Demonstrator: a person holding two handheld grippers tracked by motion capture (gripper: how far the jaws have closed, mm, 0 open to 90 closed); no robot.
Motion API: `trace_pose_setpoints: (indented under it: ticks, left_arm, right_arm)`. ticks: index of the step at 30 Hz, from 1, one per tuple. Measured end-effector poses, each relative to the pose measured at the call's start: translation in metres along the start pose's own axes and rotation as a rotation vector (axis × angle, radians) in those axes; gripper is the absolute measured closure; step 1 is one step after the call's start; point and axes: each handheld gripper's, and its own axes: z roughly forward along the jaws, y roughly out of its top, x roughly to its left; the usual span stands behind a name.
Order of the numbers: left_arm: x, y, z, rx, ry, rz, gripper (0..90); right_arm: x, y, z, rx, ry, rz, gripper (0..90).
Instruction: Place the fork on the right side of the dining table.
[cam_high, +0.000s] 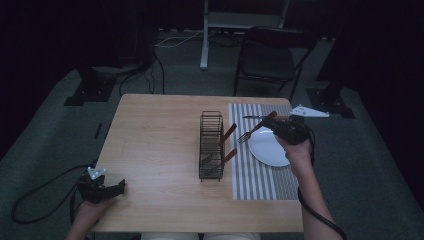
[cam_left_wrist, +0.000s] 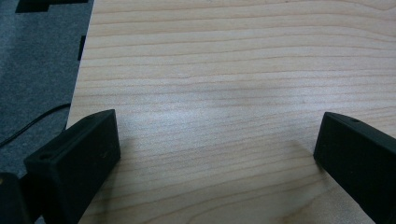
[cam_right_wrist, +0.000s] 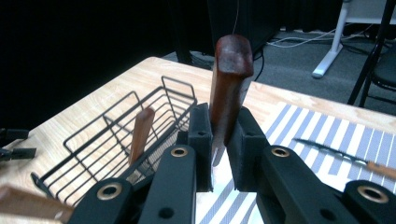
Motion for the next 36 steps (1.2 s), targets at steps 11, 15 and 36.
trace_pose_setpoints:
  ticks: [11,15,36]
  left_arm:
    - [0.0,0.0,0.0,-0.003,-0.001,-0.005,0.8]
    - [0.0,0.0,0.0,-0.002,0.0,-0.004,0.8]
    - [0.0,0.0,0.0,-0.003,0.0,-0.006,0.8]
  right_arm:
    - [0.01,-0.038,-0.015,0.002,-0.033,0.025,81.0]
    - [0.016,-0.05,-0.021,0.001,-0.062,0.027,81.0]
    - [0.036,-0.113,-0.053,-0.011,-0.164,0.128,81.0]
